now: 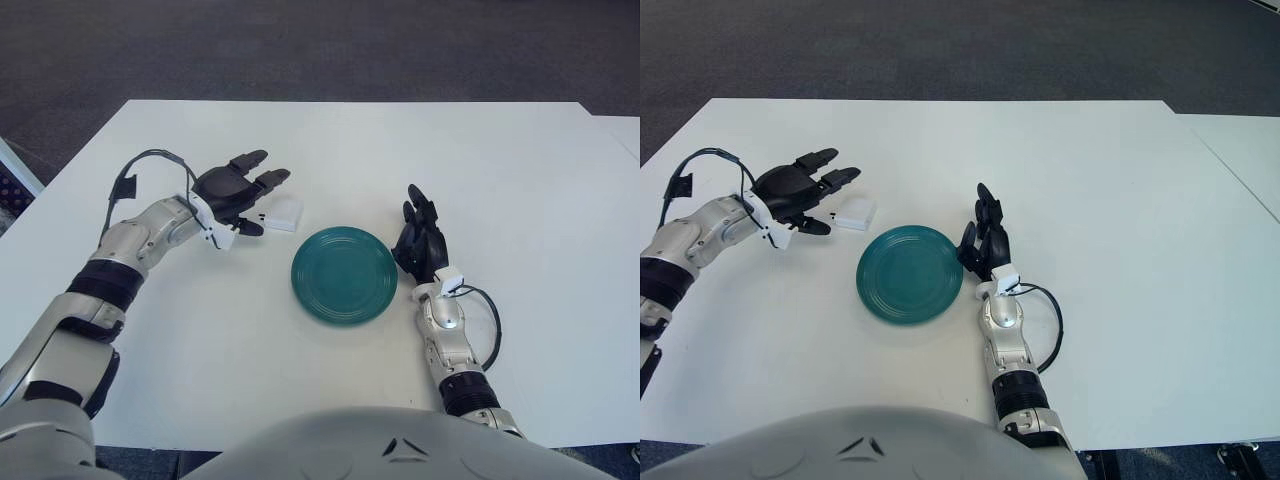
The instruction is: Put the charger into the plate.
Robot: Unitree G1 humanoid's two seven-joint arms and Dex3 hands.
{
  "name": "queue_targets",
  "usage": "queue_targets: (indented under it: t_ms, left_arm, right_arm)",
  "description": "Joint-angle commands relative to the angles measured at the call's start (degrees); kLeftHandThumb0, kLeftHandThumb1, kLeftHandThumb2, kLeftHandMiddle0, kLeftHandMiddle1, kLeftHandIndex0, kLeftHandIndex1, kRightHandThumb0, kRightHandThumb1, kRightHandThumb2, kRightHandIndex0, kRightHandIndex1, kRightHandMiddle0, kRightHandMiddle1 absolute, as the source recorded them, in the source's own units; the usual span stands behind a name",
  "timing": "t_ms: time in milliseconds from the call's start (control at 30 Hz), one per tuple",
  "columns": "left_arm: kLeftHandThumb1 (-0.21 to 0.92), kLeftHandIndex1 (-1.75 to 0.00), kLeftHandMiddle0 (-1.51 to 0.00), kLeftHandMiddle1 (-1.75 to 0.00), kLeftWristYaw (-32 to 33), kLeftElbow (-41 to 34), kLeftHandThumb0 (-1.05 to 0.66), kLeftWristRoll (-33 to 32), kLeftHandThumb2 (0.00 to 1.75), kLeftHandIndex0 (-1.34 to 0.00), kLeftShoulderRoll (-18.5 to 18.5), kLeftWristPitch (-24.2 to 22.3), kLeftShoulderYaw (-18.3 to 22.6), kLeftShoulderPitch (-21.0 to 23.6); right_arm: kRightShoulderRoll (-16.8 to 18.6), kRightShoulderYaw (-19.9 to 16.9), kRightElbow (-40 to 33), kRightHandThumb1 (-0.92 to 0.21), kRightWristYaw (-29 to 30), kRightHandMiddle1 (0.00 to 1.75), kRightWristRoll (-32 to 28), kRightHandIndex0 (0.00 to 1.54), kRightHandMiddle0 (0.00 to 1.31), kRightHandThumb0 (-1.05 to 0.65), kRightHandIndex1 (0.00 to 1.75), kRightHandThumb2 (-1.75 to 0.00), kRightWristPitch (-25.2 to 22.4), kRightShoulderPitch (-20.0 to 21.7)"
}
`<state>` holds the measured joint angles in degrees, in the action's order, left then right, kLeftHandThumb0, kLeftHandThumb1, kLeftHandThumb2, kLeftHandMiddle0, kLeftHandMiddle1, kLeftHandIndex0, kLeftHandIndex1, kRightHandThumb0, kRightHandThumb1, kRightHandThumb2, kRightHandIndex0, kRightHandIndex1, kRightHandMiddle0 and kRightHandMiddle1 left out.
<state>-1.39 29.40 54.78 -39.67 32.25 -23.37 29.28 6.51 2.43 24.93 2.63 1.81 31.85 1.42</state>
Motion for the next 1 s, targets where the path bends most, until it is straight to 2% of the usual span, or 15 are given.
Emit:
queue_targets:
  t_ms: [0,167,233,300,567,767,967]
  left_arm:
    - [0.92,-0.34,0.0,0.0,1.5,2.8,-1.05,1.2,0.52,0.0,0.6,0.0,-2.1,2.3]
    - [0.92,-0.34,0.0,0.0,2.0,4.9,-1.05,1.2,0.52,0.0,1.3,0.0,-3.4,2.9]
    - [0.92,-0.34,0.0,0.0,2.3,6.2,-1.05,1.4,0.52,0.0,1.8,0.0,-4.1,3.3]
    - [0.92,-0.34,0.0,0.0,2.3,7.3,-1.05,1.4,0.51,0.0,2.3,-0.1,-4.6,3.6]
    - [0.92,-0.36,0.0,0.0,0.6,10.6,-1.05,-0.4,0.49,0.0,3.8,-0.4,-5.4,4.8]
    - [0.92,-0.37,0.0,0.0,-0.7,12.8,-1.05,-1.5,0.5,0.0,5.4,-1.8,-5.6,5.6]
    - [0.92,-0.4,0.0,0.0,-2.7,14.5,-1.05,-2.5,0.54,0.0,7.0,-4.0,-5.6,6.2]
  right_arm:
    - [0.4,-0.9,10.8,-0.92,-0.9,0.38,-1.5,0.09,0.0,-0.69,0.0,-1.0,3.1,-7.2]
    - [0.9,-1.5,10.6,-0.92,-0.1,0.36,-1.4,0.08,0.0,-0.69,0.0,-1.02,2.9,-7.6]
    - [-1.3,-2.8,11.5,-0.92,-5.2,0.35,-4.6,0.08,0.0,-0.69,0.0,-1.02,1.1,-7.7]
    - [-1.9,-3.0,10.6,-0.92,-7.7,0.32,-6.0,0.07,0.0,-0.69,0.0,-1.03,-0.9,-8.2]
    - [0.6,-2.9,9.6,-0.92,-4.7,0.29,-3.6,0.07,0.0,-0.69,0.01,-1.0,-3.4,-7.3]
    - [1.9,-2.2,9.7,-0.92,-0.3,0.34,-0.6,0.1,0.0,-0.69,0.01,-0.98,-0.6,-7.4]
    - [2.0,-1.4,10.2,-0.92,-1.9,0.39,-1.9,0.12,0.0,-0.66,0.01,-1.0,2.5,-7.8]
